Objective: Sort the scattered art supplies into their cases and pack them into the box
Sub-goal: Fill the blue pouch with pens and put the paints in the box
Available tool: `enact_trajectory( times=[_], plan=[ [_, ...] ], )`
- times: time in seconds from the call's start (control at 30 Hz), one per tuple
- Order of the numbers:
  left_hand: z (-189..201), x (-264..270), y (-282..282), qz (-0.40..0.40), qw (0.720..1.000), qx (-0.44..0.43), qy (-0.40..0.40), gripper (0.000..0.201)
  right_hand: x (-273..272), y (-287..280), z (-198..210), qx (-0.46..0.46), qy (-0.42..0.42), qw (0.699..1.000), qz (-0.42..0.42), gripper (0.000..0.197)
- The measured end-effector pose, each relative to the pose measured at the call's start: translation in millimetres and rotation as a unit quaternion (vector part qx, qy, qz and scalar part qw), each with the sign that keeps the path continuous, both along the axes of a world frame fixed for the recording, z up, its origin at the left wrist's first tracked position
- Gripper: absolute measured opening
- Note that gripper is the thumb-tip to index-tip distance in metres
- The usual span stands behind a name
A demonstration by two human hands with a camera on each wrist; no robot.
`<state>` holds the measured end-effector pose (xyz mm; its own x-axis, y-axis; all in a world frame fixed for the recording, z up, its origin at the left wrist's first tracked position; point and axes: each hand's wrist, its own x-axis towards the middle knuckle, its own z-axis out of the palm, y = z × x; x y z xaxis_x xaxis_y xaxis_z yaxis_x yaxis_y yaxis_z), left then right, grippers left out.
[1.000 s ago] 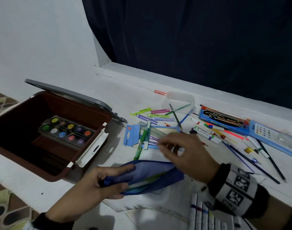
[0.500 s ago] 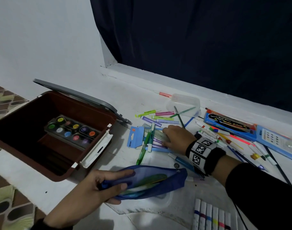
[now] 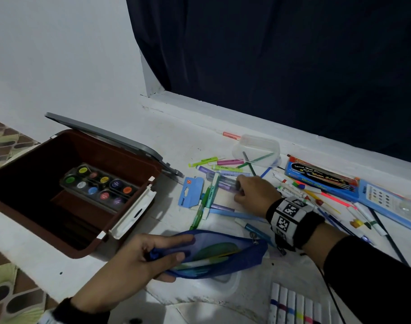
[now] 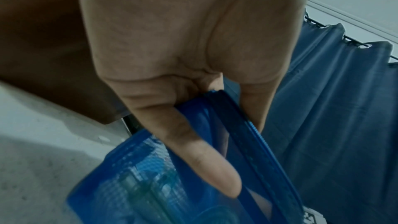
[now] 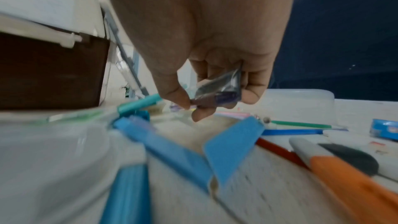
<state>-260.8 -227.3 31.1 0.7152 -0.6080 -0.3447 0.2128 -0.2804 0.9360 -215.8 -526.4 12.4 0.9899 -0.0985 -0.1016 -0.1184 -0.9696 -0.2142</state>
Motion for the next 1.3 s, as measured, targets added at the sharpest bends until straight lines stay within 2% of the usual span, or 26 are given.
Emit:
enact_trajectory(
  times=[0.13, 0.23, 0.33, 0.4, 0.47, 0.6, 0.67, 0.77, 0.83, 0.93, 1.0, 1.07, 1.17, 1.3],
  plan=[
    [4.0, 2.3, -7.4, -0.01, 1.0, -0.001, -0.011, 0.034, -6.2, -17.6, 31.4, 0.049, -0.036, 0.997, -0.05, 0.009],
    [6.9, 2.3, -13.9, -0.01, 1.0, -0.008, -0.007, 0.033, -23.8, -28.3, 50.4, 0.169, -0.104, 0.977, -0.076, 0.004],
    [8.3, 2.5, -20.5, -0.01, 1.0, -0.008, -0.007, 0.037, -54.9, -22.5, 65.5, 0.28, -0.144, 0.949, -0.031, 0.009],
    [8.5, 2.2, -24.0, -0.013, 1.0, -0.011, -0.005, 0.041, -77.0, -15.1, 71.6, 0.328, -0.115, 0.937, 0.027, 0.011],
    [9.7, 1.8, -28.2, -0.02, 1.0, -0.016, 0.001, 0.045, -95.5, -8.1, 75.1, 0.3, -0.078, 0.947, 0.087, 0.014],
    [14.2, 2.7, -34.7, -0.049, 0.999, -0.017, -0.002, 0.049, -113.9, -5.8, 77.7, 0.093, -0.028, 0.973, 0.211, 0.015],
    [15.2, 2.2, -33.3, -0.062, 0.998, -0.02, -0.01, 0.052, -115.6, -4.9, 74.5, 0.014, -0.023, 0.973, 0.228, 0.015],
    [13.9, -1.3, -31.3, -0.078, 0.996, -0.014, -0.034, 0.052, -112.7, 9.3, 62.0, -0.073, -0.068, 0.955, 0.28, 0.02],
    [12.7, -4.6, -30.1, -0.066, 0.997, -0.014, -0.024, 0.051, -108.6, 26.1, 50.9, -0.065, -0.071, 0.944, 0.314, 0.024],
    [10.8, -7.5, -24.0, -0.042, 0.999, -0.011, -0.009, 0.05, -101.3, 46.8, 46.1, 0.054, -0.036, 0.935, 0.35, 0.015],
    [7.6, -7.8, -15.1, -0.013, 1.0, -0.012, 0.002, 0.048, -90.3, 49.4, 49.6, 0.16, -0.032, 0.935, 0.314, 0.022],
    [4.0, -7.8, -5.0, 0.002, 1.0, -0.006, 0.009, 0.046, -72.1, 43.8, 51.2, 0.219, -0.086, 0.937, 0.257, 0.024],
    [-1.1, -7.9, 8.3, 0.012, 1.0, 0.007, 0.018, 0.043, -37.6, 30.1, 41.4, 0.185, -0.136, 0.946, 0.229, 0.022],
    [-1.0, -5.5, 18.8, 0.001, 1.0, 0.012, 0.013, 0.04, 3.0, 22.5, 14.3, 0.068, -0.06, 0.959, 0.269, 0.03]
  ],
)
